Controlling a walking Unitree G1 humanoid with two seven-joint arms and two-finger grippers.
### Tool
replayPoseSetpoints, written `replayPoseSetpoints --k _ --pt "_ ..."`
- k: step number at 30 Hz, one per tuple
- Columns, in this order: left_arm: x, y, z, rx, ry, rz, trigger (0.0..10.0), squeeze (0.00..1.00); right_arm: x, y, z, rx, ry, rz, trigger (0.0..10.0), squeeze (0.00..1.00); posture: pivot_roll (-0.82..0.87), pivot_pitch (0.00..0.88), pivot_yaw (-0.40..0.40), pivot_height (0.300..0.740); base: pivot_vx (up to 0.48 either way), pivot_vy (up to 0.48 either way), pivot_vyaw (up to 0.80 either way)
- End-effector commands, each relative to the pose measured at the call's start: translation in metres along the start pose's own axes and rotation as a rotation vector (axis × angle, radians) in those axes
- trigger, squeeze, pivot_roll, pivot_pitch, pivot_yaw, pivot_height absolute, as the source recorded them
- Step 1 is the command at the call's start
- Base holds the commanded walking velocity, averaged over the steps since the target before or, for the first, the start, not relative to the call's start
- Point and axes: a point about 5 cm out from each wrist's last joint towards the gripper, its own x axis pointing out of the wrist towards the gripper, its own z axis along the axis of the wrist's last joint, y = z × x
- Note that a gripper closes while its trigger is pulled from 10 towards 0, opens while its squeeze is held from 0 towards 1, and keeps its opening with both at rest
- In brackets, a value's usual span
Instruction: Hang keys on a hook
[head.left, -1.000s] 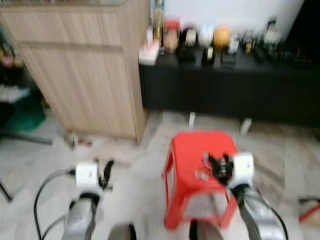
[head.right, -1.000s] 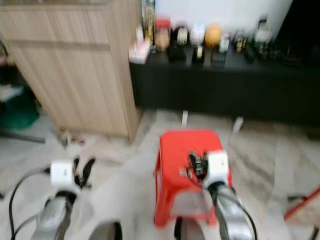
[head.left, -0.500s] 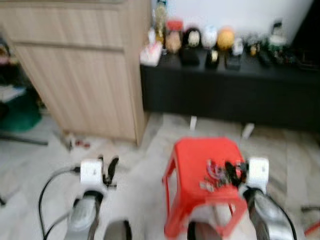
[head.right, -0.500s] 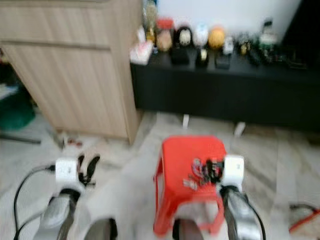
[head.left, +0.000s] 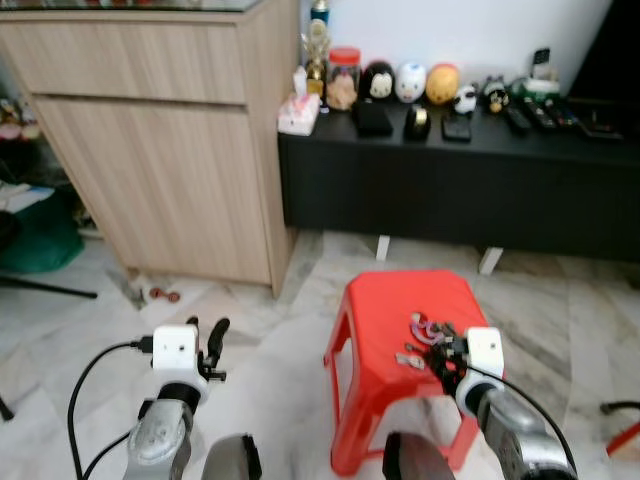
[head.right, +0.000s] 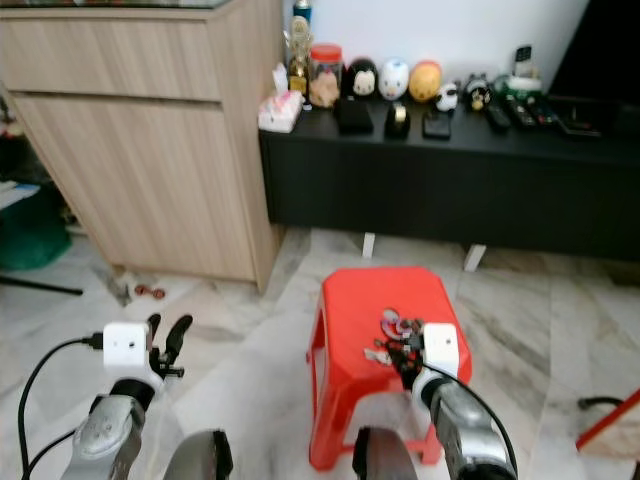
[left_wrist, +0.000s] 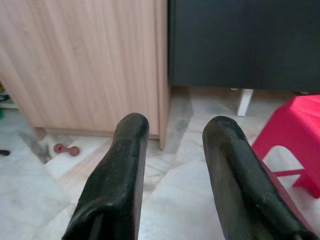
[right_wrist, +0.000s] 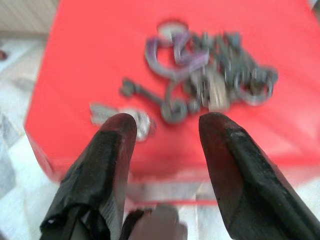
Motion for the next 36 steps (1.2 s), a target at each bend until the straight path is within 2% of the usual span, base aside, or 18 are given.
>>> replayPoseSetpoints --k 1,7,12,15,17,20,24,30,36 --pt "0.0 0.0 0.001 0.014 0.01 -0.012 10.0 0.0 0.004 0.004 0.006 0.02 0.003 0.024 10.0 0.0 -0.03 0.0 -0.028 0.589 0.0 0.0 0.0" --pt "-0.001 -0.002 0.004 0.022 0.0 -0.024 10.0 0.0 0.009 0.002 0.01 0.068 -0.009 0.009 10.0 0.0 -0.01 0.0 -0.028 0.589 0.0 0.0 0.0" --pt "0.0 -0.001 0.01 0.021 -0.026 -0.015 10.0 0.0 0.007 -0.001 0.039 0.059 -0.2 -0.003 10.0 0.0 0.0 0.0 -0.042 0.589 0.0 0.0 0.0" --pt "0.001 -0.001 0.013 0.018 -0.038 -0.013 10.0 0.0 0.002 -0.004 0.05 0.023 -0.297 -0.03 10.0 0.0 0.02 0.0 -0.052 0.589 0.0 0.0 0.0" --pt "0.0 0.001 0.015 0.019 -0.046 -0.006 10.0 0.0 -0.003 -0.006 0.057 0.068 -0.399 -0.064 10.0 0.0 0.02 0.0 -0.054 0.589 0.0 0.0 0.0" --pt "-0.003 0.004 0.013 0.021 -0.044 0.004 10.0 0.0 -0.011 -0.009 0.052 0.029 -0.447 -0.128 10.0 0.0 0.02 0.0 -0.059 0.589 0.0 0.0 0.0" --pt "-0.006 0.009 0.011 0.025 -0.038 0.024 10.0 0.0 -0.023 -0.01 0.049 0.02 -0.533 -0.182 10.0 0.0 0.03 0.0 -0.064 0.589 0.0 0.0 0.0" --pt "-0.006 0.01 0.01 0.025 -0.035 0.032 10.0 0.0 -0.023 -0.006 0.051 0.018 -0.55 -0.185 10.0 0.0 0.02 0.0 -0.073 0.589 0.0 0.0 0.0" --pt "-0.003 0.009 0.012 0.02 -0.049 0.038 10.0 0.0 -0.019 -0.004 0.06 0.008 -0.557 -0.176 10.0 0.0 0.02 0.0 -0.078 0.589 0.257 0.0 0.0"
